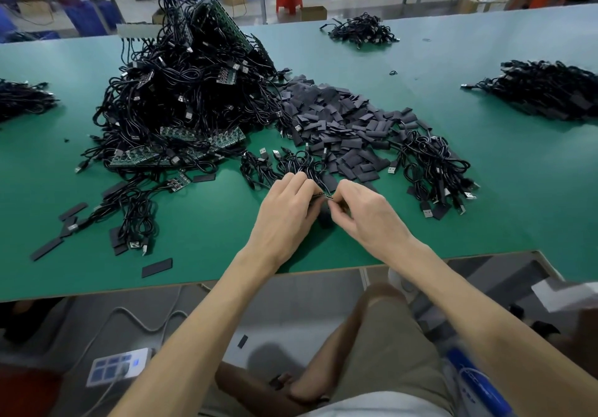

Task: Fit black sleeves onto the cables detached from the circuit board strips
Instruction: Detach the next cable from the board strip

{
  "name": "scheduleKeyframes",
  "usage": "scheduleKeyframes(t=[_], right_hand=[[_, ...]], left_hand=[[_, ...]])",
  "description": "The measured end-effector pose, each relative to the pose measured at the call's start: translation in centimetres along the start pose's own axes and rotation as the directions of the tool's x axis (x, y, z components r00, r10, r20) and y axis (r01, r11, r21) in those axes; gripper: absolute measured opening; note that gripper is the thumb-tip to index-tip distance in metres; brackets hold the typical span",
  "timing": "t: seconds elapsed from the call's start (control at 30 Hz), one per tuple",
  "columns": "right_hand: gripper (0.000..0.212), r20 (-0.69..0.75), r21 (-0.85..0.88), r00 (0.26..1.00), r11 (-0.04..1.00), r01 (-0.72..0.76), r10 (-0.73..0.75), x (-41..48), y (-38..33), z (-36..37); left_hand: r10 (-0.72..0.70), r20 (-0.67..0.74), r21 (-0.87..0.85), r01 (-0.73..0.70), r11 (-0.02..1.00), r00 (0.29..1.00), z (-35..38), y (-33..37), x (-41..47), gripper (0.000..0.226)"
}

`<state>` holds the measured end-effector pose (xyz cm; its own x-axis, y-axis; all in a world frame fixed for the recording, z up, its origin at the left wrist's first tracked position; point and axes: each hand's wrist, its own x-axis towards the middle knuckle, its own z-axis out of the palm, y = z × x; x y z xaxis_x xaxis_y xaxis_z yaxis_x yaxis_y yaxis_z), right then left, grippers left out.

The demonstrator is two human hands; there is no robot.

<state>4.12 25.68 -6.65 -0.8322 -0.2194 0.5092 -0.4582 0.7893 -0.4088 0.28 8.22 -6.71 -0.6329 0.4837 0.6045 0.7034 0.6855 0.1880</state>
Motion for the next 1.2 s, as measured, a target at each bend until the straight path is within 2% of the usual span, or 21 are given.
scheduleKeyframes(t=[0.17, 0.37, 0.4, 0.47, 0.53, 0.57, 0.67, 0.7, 0.77, 0.87, 1.0, 1.2], right_hand=[[0.013, -0.155, 0.000, 0.982, 0.994, -0.105, 0.104, 0.0, 0.3, -0.1], [0.010, -0.249, 0.243, 0.910, 0.931, -0.273, 0.332, 0.2, 1.2, -0.5], [0.009, -0.257, 0.276, 0.899, 0.919, -0.283, 0.354, 0.3, 1.3, -0.5], [0.009, -0.244, 0.349, 0.887, 0.889, -0.297, 0.393, 0.5, 1.6, -0.6], [0.008, -0.217, 0.472, 0.868, 0.826, -0.308, 0.447, 0.7, 2.0, -0.7], [0.007, -0.198, 0.552, 0.852, 0.773, -0.312, 0.485, 0.8, 2.3, -0.8], [0.007, -0.121, 0.755, 0.807, 0.581, -0.303, 0.579, 0.9, 3.2, -1.3], [0.006, -0.095, 0.800, 0.797, 0.522, -0.295, 0.596, 0.9, 3.4, -1.4], [0.006, -0.063, 0.848, 0.795, 0.452, -0.276, 0.603, 0.8, 3.5, -1.5], [0.007, -0.056, 0.853, 0.798, 0.445, -0.274, 0.599, 0.9, 3.4, -1.5], [0.010, -0.065, 0.849, 0.767, 0.439, -0.294, 0.639, 0.9, 3.4, -1.4], [0.021, -0.057, 0.820, 0.754, 0.461, -0.339, 0.655, 0.7, 3.7, -1.5]], left_hand=[[-0.119, -0.059, 0.118, 0.126, 0.985, 0.991, -0.1, 0.0, -0.1, 0.009], [-0.282, -0.108, 0.223, 0.300, 0.928, 0.953, -0.3, 0.0, -0.2, 0.008], [-0.262, -0.094, 0.217, 0.276, 0.936, 0.961, -0.3, 0.0, -0.2, 0.013], [-0.124, -0.021, 0.199, 0.126, 0.972, 0.992, 0.0, 0.1, -0.3, 0.019], [-0.032, 0.086, 0.164, 0.017, 0.986, 0.996, 0.1, 0.1, -0.5, 0.024], [-0.059, 0.123, 0.158, 0.039, 0.987, 0.991, 0.0, 0.0, -0.5, 0.029], [-0.274, 0.148, 0.184, 0.246, 0.952, 0.950, -0.1, -0.5, -0.5, 0.052], [-0.321, 0.149, 0.194, 0.291, 0.937, 0.935, -0.2, -0.6, -0.5, 0.055], [-0.321, 0.151, 0.183, 0.292, 0.939, 0.935, -0.3, -0.5, -0.5, 0.048], [-0.222, 0.126, 0.134, 0.205, 0.969, 0.967, 0.0, -0.1, -0.4, 0.015], [-0.238, 0.193, 0.127, 0.216, 0.968, 0.952, 0.2, -0.4, -0.4, 0.031], [-0.279, 0.196, 0.066, 0.271, 0.960, 0.940, 0.1, -0.3, -0.3, 0.026]])
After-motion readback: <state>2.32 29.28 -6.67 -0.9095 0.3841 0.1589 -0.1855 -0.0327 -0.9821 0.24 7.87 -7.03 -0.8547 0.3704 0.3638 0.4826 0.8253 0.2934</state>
